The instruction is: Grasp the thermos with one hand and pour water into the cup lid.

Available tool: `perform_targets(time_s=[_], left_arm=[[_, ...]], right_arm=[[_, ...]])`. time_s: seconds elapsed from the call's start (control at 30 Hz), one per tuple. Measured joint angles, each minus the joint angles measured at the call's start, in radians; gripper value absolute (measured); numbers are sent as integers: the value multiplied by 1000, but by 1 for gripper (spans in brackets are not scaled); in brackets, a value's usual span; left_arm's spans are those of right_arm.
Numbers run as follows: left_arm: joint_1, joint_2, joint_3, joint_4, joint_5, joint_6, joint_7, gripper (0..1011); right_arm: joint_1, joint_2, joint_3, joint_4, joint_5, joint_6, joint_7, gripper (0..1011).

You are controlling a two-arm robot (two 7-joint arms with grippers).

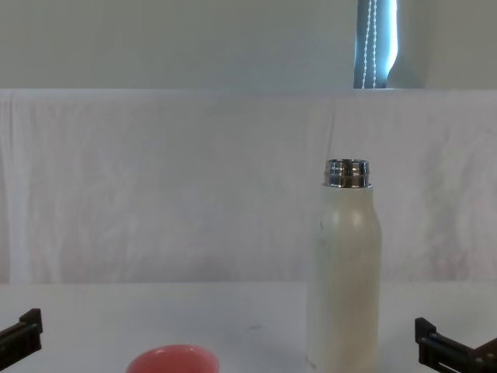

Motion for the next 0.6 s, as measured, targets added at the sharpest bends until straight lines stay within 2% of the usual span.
perform_targets(time_s=[0.6], left_arm=[[0, 0, 0, 0, 0, 0, 0, 1001]], right_arm=[[0, 0, 0, 0, 0, 0, 0, 1001]])
